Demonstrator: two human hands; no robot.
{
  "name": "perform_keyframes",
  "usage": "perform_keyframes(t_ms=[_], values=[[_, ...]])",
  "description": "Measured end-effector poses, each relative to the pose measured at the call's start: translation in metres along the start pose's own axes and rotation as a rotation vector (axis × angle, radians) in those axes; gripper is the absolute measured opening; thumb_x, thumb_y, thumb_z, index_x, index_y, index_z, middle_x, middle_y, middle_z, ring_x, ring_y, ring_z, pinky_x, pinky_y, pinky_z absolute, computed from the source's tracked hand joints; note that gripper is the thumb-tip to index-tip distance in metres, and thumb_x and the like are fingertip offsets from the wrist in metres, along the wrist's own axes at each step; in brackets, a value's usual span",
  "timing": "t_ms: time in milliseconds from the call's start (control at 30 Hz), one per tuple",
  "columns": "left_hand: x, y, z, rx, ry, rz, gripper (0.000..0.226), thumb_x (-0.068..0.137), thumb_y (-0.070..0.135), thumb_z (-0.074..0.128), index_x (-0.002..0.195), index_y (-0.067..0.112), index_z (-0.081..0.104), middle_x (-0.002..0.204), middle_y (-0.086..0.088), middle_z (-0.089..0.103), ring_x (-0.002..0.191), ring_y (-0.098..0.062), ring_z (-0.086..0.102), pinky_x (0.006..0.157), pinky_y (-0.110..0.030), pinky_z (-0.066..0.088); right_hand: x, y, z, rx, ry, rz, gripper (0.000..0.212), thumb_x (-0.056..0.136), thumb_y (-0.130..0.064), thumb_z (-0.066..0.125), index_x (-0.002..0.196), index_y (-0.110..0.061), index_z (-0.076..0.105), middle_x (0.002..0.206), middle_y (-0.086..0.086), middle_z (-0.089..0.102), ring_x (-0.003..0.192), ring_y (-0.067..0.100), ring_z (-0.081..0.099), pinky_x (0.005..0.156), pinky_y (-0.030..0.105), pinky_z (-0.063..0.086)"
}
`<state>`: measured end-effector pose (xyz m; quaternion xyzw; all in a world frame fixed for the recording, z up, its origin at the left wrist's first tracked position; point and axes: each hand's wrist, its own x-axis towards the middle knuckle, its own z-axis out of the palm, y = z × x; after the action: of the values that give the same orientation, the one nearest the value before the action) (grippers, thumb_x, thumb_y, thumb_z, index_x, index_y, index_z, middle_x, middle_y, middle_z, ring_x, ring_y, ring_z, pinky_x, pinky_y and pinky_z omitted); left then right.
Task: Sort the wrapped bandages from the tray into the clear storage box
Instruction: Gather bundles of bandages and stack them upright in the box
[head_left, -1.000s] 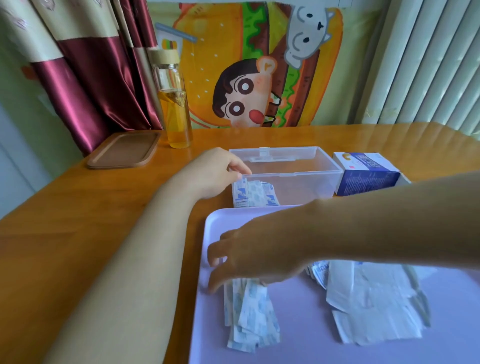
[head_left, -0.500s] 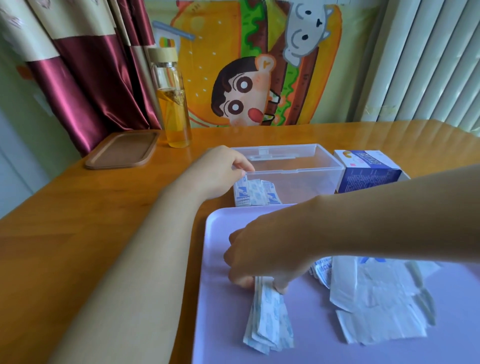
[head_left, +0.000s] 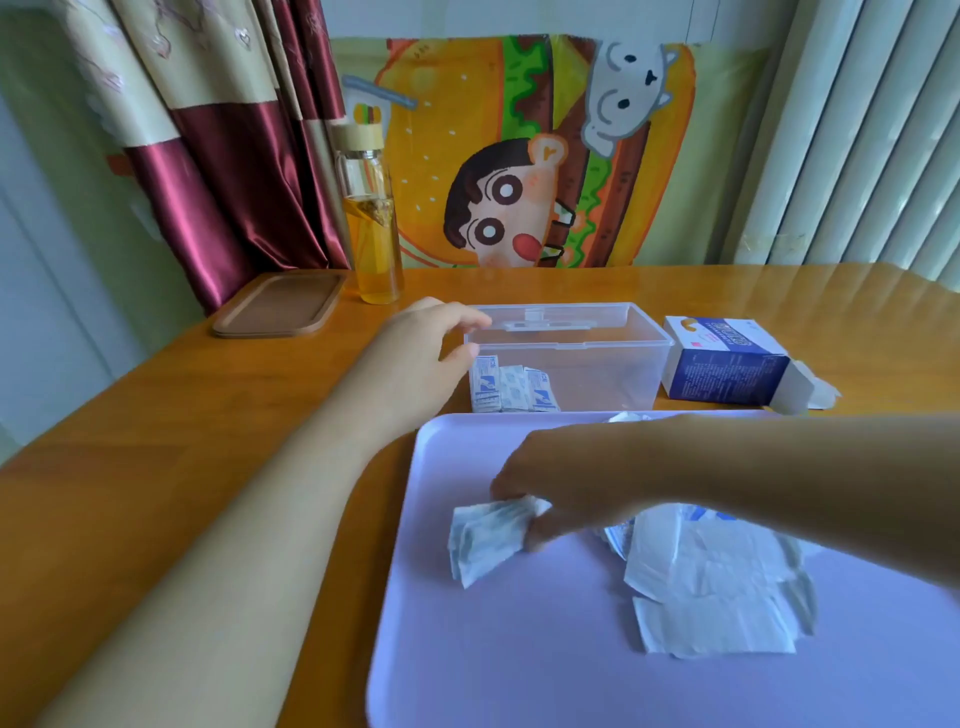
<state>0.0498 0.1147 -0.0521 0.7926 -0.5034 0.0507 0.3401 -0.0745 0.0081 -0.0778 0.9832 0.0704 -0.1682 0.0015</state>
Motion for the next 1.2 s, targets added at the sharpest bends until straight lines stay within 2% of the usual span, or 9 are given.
perform_keyframes(t_ms=[67,133,200,267,433,600,800,1067,1200], values=[[-0.025,0.007,-0.003,-0.167,-0.005,-0.060,0.028,0.095,0.017,0.051,0.121,0.026,0.057,0.107,0.012,0.057,0.097,0.002,0.053,0.077,-0.002,0.037,-0.003,-0.002,0.001,0.068,0.131,0.070,0.013,0.089,-0.032,0.058,0.086,-0.021,0.053,0.080,-0.009,0.048,0.081,0.015,0.044,0.057,0.028,0.024],[-0.049,0.010,0.004,-0.302,-0.056,-0.153,0.031,0.095,0.021,0.052,0.125,0.028,0.052,0.106,0.015,0.056,0.100,0.001,0.054,0.082,-0.008,0.040,0.001,-0.007,0.005,0.091,0.234,0.139,0.024,0.089,-0.033,0.058,0.071,-0.027,0.043,0.068,-0.009,0.042,0.075,0.017,0.044,0.051,0.025,0.027],[-0.069,0.010,0.016,-0.291,-0.121,-0.228,0.040,0.095,0.025,0.051,0.134,0.030,0.043,0.120,0.011,0.052,0.113,-0.004,0.049,0.087,-0.017,0.038,0.007,-0.013,0.012,0.109,0.301,0.183,0.014,0.090,-0.035,0.057,0.087,-0.022,0.056,0.075,-0.005,0.050,0.074,0.018,0.045,0.056,0.027,0.032],[-0.078,0.007,0.032,-0.229,-0.187,-0.264,0.047,0.096,0.026,0.051,0.140,0.028,0.036,0.134,0.007,0.044,0.117,-0.005,0.043,0.084,-0.017,0.034,0.008,-0.015,0.017,0.104,0.334,0.219,0.026,0.090,-0.039,0.056,0.104,-0.017,0.058,0.089,0.000,0.059,0.077,0.017,0.045,0.062,0.026,0.029],[-0.084,0.007,0.048,-0.043,-0.239,-0.210,0.047,0.097,0.014,0.046,0.142,0.023,0.035,0.145,0.002,0.035,0.130,-0.012,0.037,0.100,-0.017,0.027,-0.002,-0.012,0.023,0.245,0.360,0.241,0.026,0.086,-0.037,0.062,0.106,-0.021,0.059,0.089,-0.005,0.058,0.078,0.013,0.046,0.052,0.018,0.028],[-0.085,0.008,0.050,0.059,-0.256,-0.150,0.048,0.097,0.012,0.046,0.143,0.021,0.035,0.148,0.005,0.032,0.135,-0.011,0.031,0.104,-0.015,0.021,-0.016,-0.001,0.027,0.152,0.330,0.298,0.033,0.086,-0.041,0.059,0.114,-0.025,0.059,0.110,-0.002,0.060,0.106,0.020,0.052,0.079,0.029,0.038],[-0.093,0.006,0.053,0.181,-0.271,-0.096,0.050,0.100,0.017,0.040,0.148,0.019,0.024,0.148,0.005,0.025,0.137,-0.014,0.022,0.105,-0.016,0.015,-0.024,0.000,0.023,0.192,0.328,0.289,0.030,0.086,-0.029,0.059,0.114,-0.019,0.063,0.108,0.000,0.063,0.102,0.021,0.057,0.082,0.030,0.046],[-0.091,0.005,0.059,0.246,-0.304,-0.096,0.053,0.101,0.012,0.035,0.150,0.017,0.015,0.148,0.003,0.023,0.138,-0.016,0.017,0.108,-0.020,0.015,-0.016,-0.001,0.024,0.309,0.377,0.246,0.033,0.083,-0.024,0.066,0.115,-0.024,0.065,0.111,-0.009,0.065,0.083,0.003,0.046,0.068,0.015,0.030],[-0.087,0.003,0.063,0.293,-0.318,-0.110,0.055,0.098,0.006,0.038,0.148,0.018,0.020,0.143,0.002,0.030,0.133,-0.019,0.025,0.107,-0.024,0.023,-0.016,0.000,0.023,0.348,0.427,0.243,0.024,0.083,-0.017,0.062,0.105,-0.021,0.069,0.085,-0.010,0.061,0.070,0.004,0.047,0.056,0.005,0.035]])
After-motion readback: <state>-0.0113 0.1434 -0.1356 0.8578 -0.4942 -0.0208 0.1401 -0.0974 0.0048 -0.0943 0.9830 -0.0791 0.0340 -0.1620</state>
